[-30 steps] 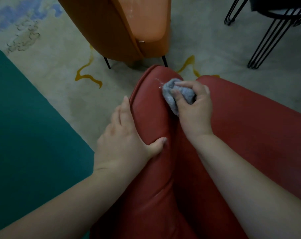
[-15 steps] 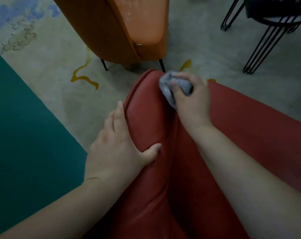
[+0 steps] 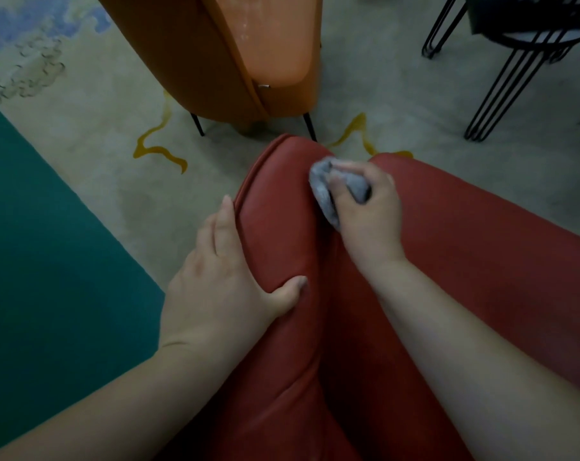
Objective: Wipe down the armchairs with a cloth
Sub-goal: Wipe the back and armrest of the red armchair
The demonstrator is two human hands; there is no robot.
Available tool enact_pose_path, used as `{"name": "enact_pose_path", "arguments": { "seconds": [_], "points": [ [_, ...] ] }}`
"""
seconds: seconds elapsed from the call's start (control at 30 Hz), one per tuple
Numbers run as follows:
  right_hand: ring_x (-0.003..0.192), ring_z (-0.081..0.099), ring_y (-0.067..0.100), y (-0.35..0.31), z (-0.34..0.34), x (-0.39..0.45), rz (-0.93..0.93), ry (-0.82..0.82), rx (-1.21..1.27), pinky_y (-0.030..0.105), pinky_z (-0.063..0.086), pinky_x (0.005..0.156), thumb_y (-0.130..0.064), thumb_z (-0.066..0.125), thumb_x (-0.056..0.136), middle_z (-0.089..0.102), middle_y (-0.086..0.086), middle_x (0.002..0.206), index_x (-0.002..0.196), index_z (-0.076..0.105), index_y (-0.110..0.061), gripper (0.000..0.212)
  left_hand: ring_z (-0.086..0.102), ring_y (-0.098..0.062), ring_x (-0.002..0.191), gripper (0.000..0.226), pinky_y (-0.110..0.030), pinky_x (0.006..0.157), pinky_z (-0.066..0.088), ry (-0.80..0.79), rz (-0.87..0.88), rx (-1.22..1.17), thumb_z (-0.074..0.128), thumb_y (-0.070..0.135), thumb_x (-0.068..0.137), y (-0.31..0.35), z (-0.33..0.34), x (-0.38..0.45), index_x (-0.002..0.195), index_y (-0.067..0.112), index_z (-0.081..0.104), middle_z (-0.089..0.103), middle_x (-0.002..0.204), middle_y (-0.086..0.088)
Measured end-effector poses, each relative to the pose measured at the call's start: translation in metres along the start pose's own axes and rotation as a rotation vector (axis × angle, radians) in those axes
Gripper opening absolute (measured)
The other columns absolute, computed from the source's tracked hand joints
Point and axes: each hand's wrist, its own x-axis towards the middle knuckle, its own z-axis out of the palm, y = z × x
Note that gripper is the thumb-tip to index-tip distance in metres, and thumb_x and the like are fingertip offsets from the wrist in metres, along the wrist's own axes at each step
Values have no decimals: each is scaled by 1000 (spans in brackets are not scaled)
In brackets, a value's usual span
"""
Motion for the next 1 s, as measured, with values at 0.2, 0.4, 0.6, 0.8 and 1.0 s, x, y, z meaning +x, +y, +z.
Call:
{"name": "enact_pose_path", "arguments": {
  "seconds": [0.2,0.4,0.6,0.8,1.0],
  "points": [
    [100,55,16,-16,25,32,-177,-211,-38,17,42,93,-23,71,82,51,11,108,101,70,-25,20,57,-27,116,125,-38,81,51,3,2,6,44,89,54,0,1,0,151,17,11,39,146,-6],
    [89,51,-1,-6,20,38,-53,-71,-42,0,35,83,-22,68,86,54,14,112,103,69,-19,17,55,-26,118,123,-38,83,50,0,4,3,41,91,54,-1,2,1,150,23,6,36,147,-4],
    [95,53,13,-15,13,-45,-278,-275,14,17,42,91,-21,72,79,48,6,100,103,71,-16,24,55,-28,118,123,-39,84,49,14,15,-44,44,87,51,-2,4,1,150,22,8,38,147,-7],
    [97,53,20,-36,28,28,-249,-259,-147,21,41,87,-23,73,80,47,9,101,98,73,-22,17,54,-27,119,125,-39,85,49,13,6,-1,41,90,53,-1,3,1,151,20,7,36,147,-4],
    [92,52,17,-29,25,-4,-273,-273,-85,16,42,83,-22,72,81,46,10,98,102,72,-19,21,55,-27,117,126,-38,84,49,24,10,-12,45,88,52,-2,3,0,151,18,10,39,145,-5]
  ]
}}
